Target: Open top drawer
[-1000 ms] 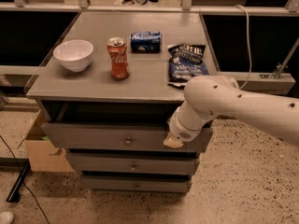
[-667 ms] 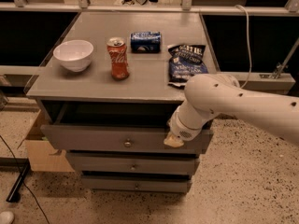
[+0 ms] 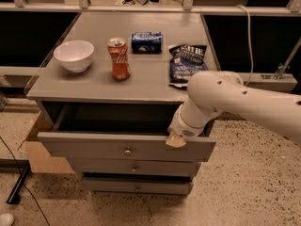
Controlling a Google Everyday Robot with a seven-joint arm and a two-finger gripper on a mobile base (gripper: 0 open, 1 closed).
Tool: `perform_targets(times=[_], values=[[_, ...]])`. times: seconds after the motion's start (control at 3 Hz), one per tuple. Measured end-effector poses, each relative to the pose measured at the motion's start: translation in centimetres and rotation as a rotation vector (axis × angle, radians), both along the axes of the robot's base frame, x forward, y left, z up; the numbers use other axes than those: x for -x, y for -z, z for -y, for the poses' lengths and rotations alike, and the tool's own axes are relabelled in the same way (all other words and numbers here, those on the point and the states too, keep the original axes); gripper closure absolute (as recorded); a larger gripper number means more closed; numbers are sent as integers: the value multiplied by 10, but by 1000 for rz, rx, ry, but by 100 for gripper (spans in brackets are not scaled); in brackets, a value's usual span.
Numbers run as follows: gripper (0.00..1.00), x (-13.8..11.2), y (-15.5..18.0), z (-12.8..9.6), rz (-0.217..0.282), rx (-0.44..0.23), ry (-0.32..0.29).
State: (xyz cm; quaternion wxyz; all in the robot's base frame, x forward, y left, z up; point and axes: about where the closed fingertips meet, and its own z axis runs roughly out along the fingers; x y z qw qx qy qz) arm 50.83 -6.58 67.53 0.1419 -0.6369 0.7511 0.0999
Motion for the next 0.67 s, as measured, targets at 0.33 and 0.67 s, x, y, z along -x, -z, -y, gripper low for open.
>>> perform_targets(times=[0.33, 0.67], values=[[100, 7, -8, -4, 19, -19, -10], [100, 8, -11, -6, 28, -27, -15]])
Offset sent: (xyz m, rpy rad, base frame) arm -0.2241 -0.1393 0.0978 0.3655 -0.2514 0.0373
